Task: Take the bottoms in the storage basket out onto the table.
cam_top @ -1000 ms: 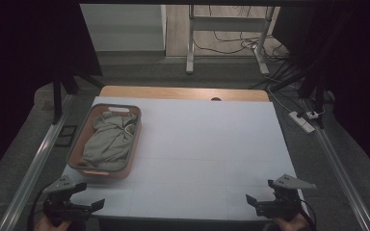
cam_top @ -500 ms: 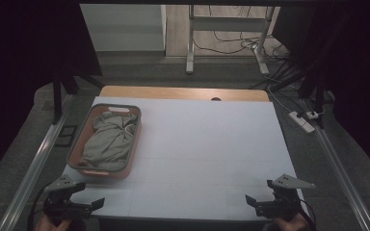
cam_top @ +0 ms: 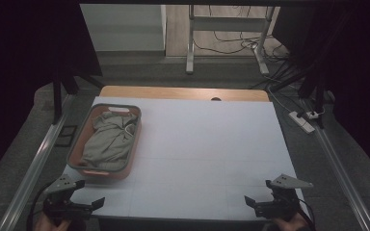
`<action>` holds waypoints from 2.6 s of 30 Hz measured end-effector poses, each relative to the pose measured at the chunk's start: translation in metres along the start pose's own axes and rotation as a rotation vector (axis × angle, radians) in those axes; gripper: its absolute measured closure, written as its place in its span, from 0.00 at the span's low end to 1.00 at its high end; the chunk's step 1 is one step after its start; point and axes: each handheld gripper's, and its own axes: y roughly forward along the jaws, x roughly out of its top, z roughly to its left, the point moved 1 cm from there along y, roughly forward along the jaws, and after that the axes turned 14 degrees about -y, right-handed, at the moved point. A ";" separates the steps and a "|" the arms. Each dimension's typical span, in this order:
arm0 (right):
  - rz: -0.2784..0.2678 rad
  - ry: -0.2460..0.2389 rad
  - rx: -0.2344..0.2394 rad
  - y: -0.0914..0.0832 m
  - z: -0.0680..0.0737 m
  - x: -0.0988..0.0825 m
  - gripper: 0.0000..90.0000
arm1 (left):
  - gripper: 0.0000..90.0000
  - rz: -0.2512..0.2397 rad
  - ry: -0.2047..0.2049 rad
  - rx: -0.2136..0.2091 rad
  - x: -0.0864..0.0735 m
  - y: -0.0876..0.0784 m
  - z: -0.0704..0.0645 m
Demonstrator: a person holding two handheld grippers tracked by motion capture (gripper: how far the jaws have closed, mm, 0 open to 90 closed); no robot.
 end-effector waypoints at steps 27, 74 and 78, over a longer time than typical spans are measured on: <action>0.008 -0.005 0.005 0.001 0.001 0.001 0.01 | 0.00 -0.032 0.038 -0.036 0.014 -0.011 -0.004; 0.016 -0.004 0.004 0.002 0.001 0.001 0.01 | 0.00 0.004 0.100 0.053 0.062 0.007 -0.006; 0.016 -0.006 0.005 0.002 0.000 0.001 0.01 | 0.00 0.012 0.085 0.063 0.066 0.008 -0.004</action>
